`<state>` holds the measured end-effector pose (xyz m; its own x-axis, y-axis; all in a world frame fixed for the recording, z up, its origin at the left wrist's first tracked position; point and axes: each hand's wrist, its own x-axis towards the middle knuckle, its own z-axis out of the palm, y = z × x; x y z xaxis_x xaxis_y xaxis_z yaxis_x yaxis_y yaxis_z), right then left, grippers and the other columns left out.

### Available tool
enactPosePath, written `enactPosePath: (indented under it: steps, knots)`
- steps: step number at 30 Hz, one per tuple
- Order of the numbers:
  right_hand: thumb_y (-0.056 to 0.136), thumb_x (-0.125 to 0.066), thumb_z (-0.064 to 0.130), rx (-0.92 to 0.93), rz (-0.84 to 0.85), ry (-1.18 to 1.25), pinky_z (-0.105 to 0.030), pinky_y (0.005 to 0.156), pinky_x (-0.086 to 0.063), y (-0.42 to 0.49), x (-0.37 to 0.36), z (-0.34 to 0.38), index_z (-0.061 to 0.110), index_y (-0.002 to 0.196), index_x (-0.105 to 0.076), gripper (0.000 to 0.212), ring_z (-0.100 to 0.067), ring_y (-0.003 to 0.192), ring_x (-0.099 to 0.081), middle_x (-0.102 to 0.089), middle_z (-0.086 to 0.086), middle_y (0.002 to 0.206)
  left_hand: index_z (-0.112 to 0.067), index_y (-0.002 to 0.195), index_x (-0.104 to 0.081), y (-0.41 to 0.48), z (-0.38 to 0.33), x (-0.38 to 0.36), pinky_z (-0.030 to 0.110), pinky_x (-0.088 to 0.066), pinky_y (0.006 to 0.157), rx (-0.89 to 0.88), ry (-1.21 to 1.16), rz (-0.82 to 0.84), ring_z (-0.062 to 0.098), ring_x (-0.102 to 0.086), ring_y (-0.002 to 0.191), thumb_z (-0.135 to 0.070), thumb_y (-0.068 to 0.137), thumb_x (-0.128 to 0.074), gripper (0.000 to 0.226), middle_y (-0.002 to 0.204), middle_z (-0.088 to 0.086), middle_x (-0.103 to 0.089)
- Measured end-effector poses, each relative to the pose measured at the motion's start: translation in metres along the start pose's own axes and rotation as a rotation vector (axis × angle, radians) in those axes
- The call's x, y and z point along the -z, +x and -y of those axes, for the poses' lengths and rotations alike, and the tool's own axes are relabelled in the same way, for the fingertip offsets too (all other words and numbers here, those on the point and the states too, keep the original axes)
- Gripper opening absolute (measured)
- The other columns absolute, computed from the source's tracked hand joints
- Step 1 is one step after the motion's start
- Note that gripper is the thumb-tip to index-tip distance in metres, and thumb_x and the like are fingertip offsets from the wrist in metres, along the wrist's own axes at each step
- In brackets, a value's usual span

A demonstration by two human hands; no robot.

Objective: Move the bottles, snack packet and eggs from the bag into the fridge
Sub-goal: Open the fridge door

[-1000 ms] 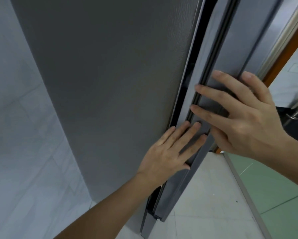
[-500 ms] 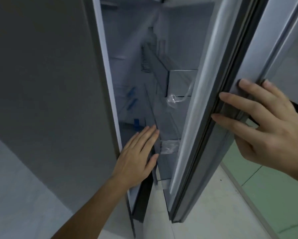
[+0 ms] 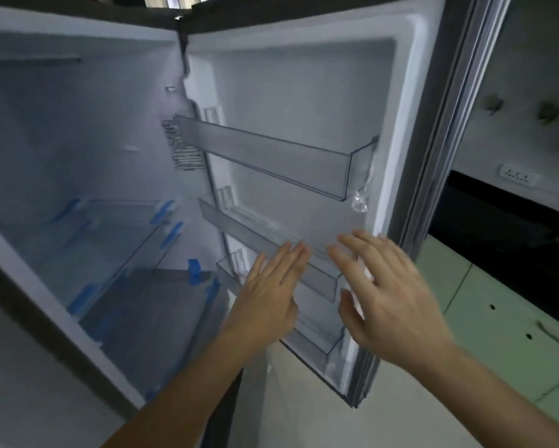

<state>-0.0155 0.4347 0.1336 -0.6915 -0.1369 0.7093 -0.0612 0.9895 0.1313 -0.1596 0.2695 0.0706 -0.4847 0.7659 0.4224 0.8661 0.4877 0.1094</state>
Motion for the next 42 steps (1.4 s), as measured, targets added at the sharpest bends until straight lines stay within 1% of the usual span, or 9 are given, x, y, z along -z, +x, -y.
enactPosePath:
  steps: [4,7,9,15,19,27,32,37,42]
  knots:
    - [0.084,-0.052,0.022,-0.034,0.171,-0.018,-0.048,0.119,-0.034,0.005,-0.038,-0.025,0.002,0.148,-0.046,0.067,-0.035,0.14,-0.046,-0.05,-0.019,0.15,-0.021,0.158,0.004,0.037,-0.014,-0.016,0.041,0.001,0.124,0.004,-0.03,0.024,0.005,0.012,0.151,-0.014,0.085,-0.059,0.096,0.166,-0.009,0.01]
    - [0.076,-0.072,0.023,-0.074,0.255,-0.058,-0.046,0.117,-0.033,0.012,-0.066,-0.052,-0.001,0.148,-0.045,0.08,-0.036,0.14,-0.047,-0.048,-0.021,0.151,-0.019,0.158,0.002,0.059,-0.004,-0.023,0.041,0.0,0.124,0.046,-0.014,0.018,0.005,0.012,0.151,-0.015,0.086,-0.058,0.093,0.165,-0.008,0.012]
    - [0.073,-0.075,0.024,-0.096,0.293,-0.074,-0.048,0.115,-0.036,0.018,-0.084,-0.069,-0.003,0.148,-0.044,0.085,-0.037,0.139,-0.048,-0.048,-0.022,0.15,-0.019,0.158,0.001,0.073,0.01,-0.025,0.041,-0.001,0.125,0.074,0.018,0.022,0.006,0.01,0.152,-0.014,0.085,-0.058,0.094,0.165,-0.008,0.011]
    - [0.074,-0.073,0.033,-0.118,0.381,-0.122,-0.051,0.118,-0.027,0.041,-0.134,-0.119,0.002,0.15,-0.042,0.088,-0.035,0.142,-0.045,-0.05,-0.016,0.151,-0.019,0.159,-0.001,0.114,0.056,-0.03,0.047,-0.007,0.124,0.084,0.126,0.083,0.013,0.005,0.153,-0.02,0.083,-0.058,0.095,0.167,-0.005,0.005]
    - [0.075,-0.07,0.034,-0.128,0.395,-0.131,-0.054,0.119,-0.03,0.064,-0.16,-0.141,0.005,0.153,-0.038,0.089,-0.033,0.145,-0.041,-0.046,-0.014,0.154,-0.017,0.159,-0.008,0.139,0.083,-0.039,0.053,-0.019,0.121,0.065,0.157,0.084,0.019,-0.009,0.153,-0.023,0.08,-0.057,0.093,0.167,0.0,-0.006]
    - [0.074,-0.066,0.027,-0.136,0.422,-0.08,-0.049,0.118,-0.033,0.111,-0.215,-0.176,0.008,0.156,-0.031,0.091,-0.032,0.144,-0.042,-0.048,-0.011,0.153,-0.012,0.158,-0.015,0.189,0.117,-0.062,0.054,-0.023,0.12,0.055,0.201,0.03,0.022,-0.019,0.152,-0.03,0.078,-0.063,0.095,0.165,0.004,-0.017]
    - [0.079,-0.06,0.03,-0.099,0.504,-0.05,-0.043,0.123,-0.02,0.127,-0.234,-0.211,0.016,0.16,-0.017,0.093,-0.027,0.15,-0.031,-0.037,-0.004,0.161,-0.011,0.158,-0.015,0.21,0.117,-0.077,0.052,-0.018,0.122,0.093,0.227,0.014,0.02,-0.016,0.153,-0.037,0.08,-0.059,0.093,0.166,0.004,-0.015]
    - [0.078,-0.06,0.031,-0.07,0.532,-0.006,-0.044,0.123,-0.02,0.141,-0.246,-0.232,0.016,0.161,-0.018,0.094,-0.026,0.151,-0.029,-0.037,-0.004,0.161,-0.011,0.157,-0.019,0.225,0.115,-0.086,0.049,-0.01,0.122,0.125,0.237,-0.011,0.021,-0.017,0.152,-0.045,0.081,-0.056,0.091,0.165,0.005,-0.016]
    - [0.081,-0.058,0.032,-0.058,0.545,-0.006,-0.04,0.124,-0.013,0.145,-0.251,-0.241,0.02,0.161,-0.015,0.092,-0.025,0.152,-0.028,-0.036,-0.003,0.161,-0.01,0.157,-0.02,0.231,0.113,-0.091,0.049,-0.011,0.121,0.156,0.239,-0.038,0.023,-0.019,0.152,-0.049,0.083,-0.054,0.09,0.165,0.006,-0.018]
